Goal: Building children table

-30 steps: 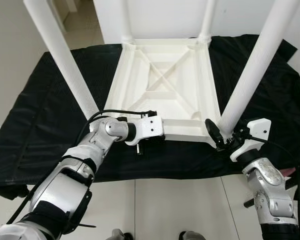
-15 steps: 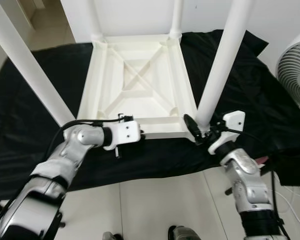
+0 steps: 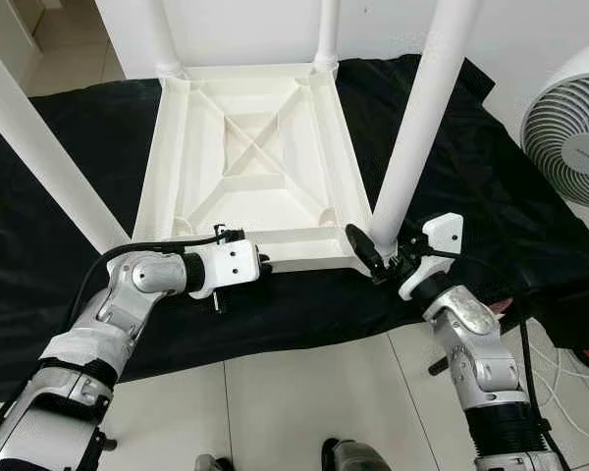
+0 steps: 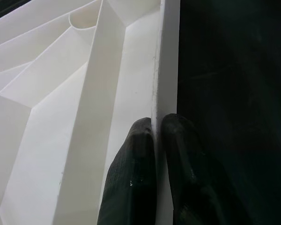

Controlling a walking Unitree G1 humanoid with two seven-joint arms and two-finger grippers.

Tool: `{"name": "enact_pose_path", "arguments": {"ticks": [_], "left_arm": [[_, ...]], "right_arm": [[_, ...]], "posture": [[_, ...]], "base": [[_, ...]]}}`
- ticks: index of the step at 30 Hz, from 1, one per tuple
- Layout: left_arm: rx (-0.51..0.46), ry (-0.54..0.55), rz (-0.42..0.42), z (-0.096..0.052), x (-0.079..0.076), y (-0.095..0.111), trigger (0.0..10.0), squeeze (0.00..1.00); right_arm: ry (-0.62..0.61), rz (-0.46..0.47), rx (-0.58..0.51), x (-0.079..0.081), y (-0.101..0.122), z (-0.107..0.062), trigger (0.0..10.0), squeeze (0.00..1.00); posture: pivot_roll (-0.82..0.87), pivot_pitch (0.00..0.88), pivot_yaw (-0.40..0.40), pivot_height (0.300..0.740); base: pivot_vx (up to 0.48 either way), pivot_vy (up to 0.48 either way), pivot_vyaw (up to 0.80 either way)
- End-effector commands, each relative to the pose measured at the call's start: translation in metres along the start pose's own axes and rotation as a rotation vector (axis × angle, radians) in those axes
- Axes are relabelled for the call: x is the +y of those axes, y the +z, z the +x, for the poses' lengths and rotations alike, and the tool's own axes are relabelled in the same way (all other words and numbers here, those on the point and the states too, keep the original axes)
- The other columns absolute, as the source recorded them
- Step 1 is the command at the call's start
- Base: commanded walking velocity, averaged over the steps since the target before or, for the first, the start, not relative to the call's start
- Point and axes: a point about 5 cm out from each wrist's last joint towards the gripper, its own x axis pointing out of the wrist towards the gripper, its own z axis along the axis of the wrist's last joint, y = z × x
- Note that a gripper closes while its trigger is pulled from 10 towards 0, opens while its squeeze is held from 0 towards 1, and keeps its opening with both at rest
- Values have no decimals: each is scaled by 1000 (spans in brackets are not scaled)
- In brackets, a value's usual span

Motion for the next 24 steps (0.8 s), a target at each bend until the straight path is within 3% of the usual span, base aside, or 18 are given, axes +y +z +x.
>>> {"name": "enact_pose_path", "arguments": {"ticks": [1,13,14,16,17,21,22,24], "left_arm": [[110,64,-152,-14,-7,-27,0,0],[8,81,-187,-30,-5,-10,0,0],[-24,68,-211,-29,-8,-6,10000,1000],[-62,55,-243,-27,-9,1,10000,1000],[-85,46,-248,-27,-9,6,10000,898],[-100,40,-251,-27,-8,8,10000,898],[-160,25,-271,-27,-7,20,10000,0],[-200,0,-313,-27,-9,28,10000,0]], "right_arm": [[132,0,-46,23,4,2,10000,0],[172,-12,-58,26,6,-4,10000,0],[106,-1,-74,19,7,-2,10000,0],[-8,47,-103,6,7,1,10000,0],[-40,64,-123,3,9,1,10000,0],[-52,71,-134,3,10,1,10000,0],[-86,56,-169,1,14,0,10000,0],[-99,54,-182,1,15,-2,10000,0]], "posture": [[-124,117,42,740],[-129,126,37,740],[-121,125,38,740],[-121,124,42,740],[-121,123,44,740],[-121,123,44,740],[-121,121,52,740],[-121,120,55,740]], "base": [[0,0,0],[0,0,0],[0,0,0],[0,0,0],[0,0,0],[0,0,0],[0,0,0],[0,0,0]]}}
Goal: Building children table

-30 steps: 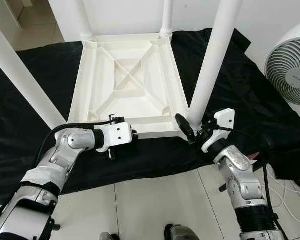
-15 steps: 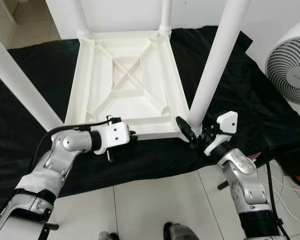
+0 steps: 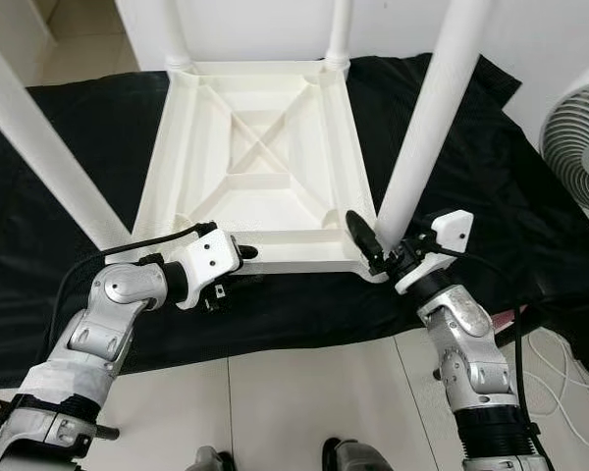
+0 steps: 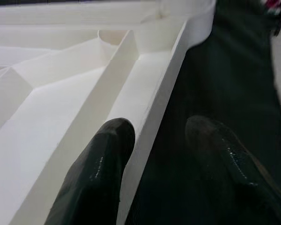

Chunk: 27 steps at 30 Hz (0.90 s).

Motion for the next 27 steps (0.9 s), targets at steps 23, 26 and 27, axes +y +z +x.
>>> {"name": "enact_pose_path", "arguments": {"ticks": [23,26,27], "left_arm": [[-361,170,-341,25,-31,69,10000,0],[-374,165,-357,27,-33,73,10000,0],[-380,169,-354,28,-34,75,10000,0]], "right_arm": [[12,-106,100,4,-6,4,10000,0],[33,-90,96,13,-8,7,10000,0],[59,-71,92,21,-10,9,10000,0]], "posture": [[-96,95,44,740],[-85,94,37,740],[-78,95,30,740]], "base": [[0,0,0],[0,0,0],[0,0,0]]}}
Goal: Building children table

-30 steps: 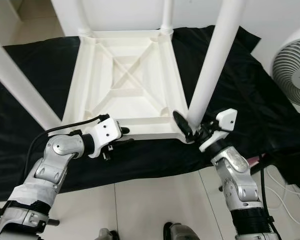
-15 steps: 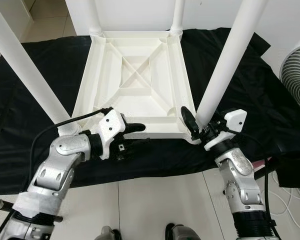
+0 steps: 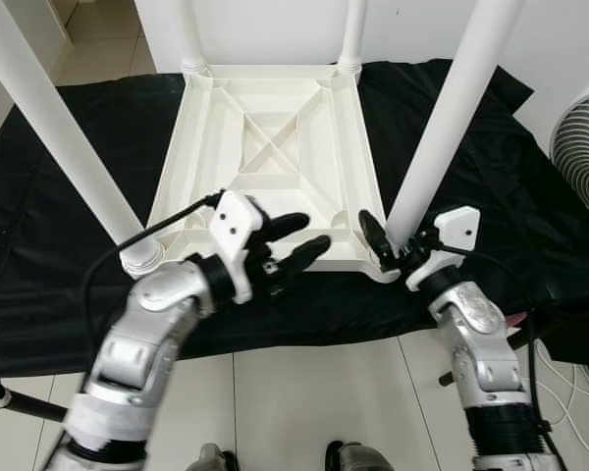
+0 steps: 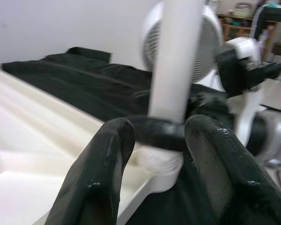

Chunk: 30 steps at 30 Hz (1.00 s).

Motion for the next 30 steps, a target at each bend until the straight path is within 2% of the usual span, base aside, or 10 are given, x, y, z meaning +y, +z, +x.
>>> {"name": "enact_pose_path", "arguments": {"ticks": [1,7,11,14,18,20,22,24,26,30], "left_arm": [[0,24,-12,0,-3,2,10000,0],[-7,58,-10,0,-3,6,10000,0],[-11,81,-3,-3,-2,10,10000,0],[-5,115,7,-4,1,8,10000,0],[-15,166,-29,-5,5,5,10000,0],[-8,168,-34,-6,5,2,10000,0],[24,165,-56,-8,2,-8,10000,0],[24,165,-56,-8,2,-8,10000,0],[84,152,-54,-10,0,-23,10000,0],[147,148,-37,-15,-1,-39,10000,0]], "right_arm": [[73,26,19,21,-7,6,10000,0],[112,48,24,33,-9,10,10000,0],[113,20,30,16,-4,7,10000,0],[116,12,29,17,-5,12,10000,0],[137,-18,37,19,-5,19,10000,0],[132,-30,46,14,-5,19,10000,0],[112,-69,86,2,-7,19,10000,0],[112,-69,86,2,-7,19,10000,0],[130,-81,108,-5,-6,20,10000,0],[166,-89,114,-7,-4,19,10000,0]], "posture": [[-78,95,30,740],[-58,89,17,740],[-49,90,5,740],[-50,89,1,740],[-54,82,0,740],[-54,82,0,740],[-63,87,3,740],[-63,87,3,740],[-63,87,3,740],[-75,83,12,740]], "base": [[0,0,0],[0,0,0],[0,0,0],[0,0,0],[0,0,0],[0,0,0],[0,0,0],[0,0,0],[0,0,0],[0,0,0]]}}
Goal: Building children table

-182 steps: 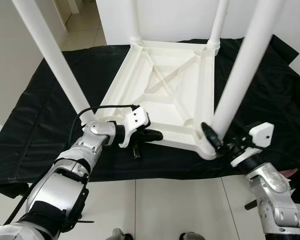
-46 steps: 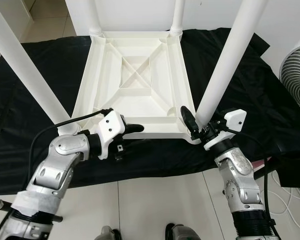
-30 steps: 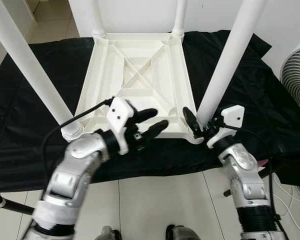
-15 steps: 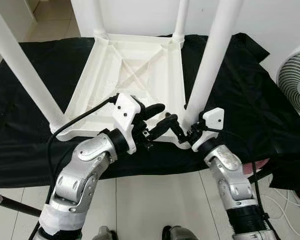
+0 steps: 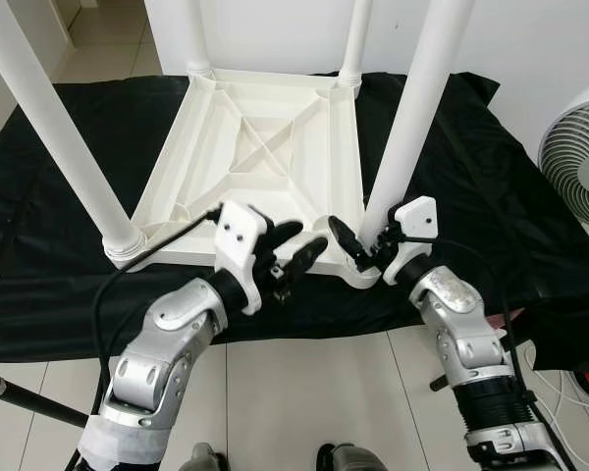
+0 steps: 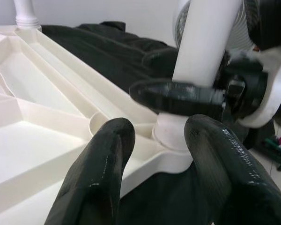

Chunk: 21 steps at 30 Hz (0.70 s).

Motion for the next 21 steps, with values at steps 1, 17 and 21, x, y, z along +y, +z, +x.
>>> {"name": "enact_pose_path", "arguments": {"ticks": [1,17,21], "left_arm": [[54,-17,19,-4,-2,-15,10000,0],[50,-42,39,-3,-10,-20,10000,0],[42,-39,44,-2,-9,-19,10000,0]], "right_arm": [[61,0,8,-1,2,-2,10000,0],[175,-2,68,-9,-9,-15,0,0],[156,0,70,-10,-9,-16,0,0]], "posture": [[-75,83,12,740],[-84,73,19,740],[-84,73,19,740]], "base": [[0,0,0],[0,0,0],[0,0,0]]}}
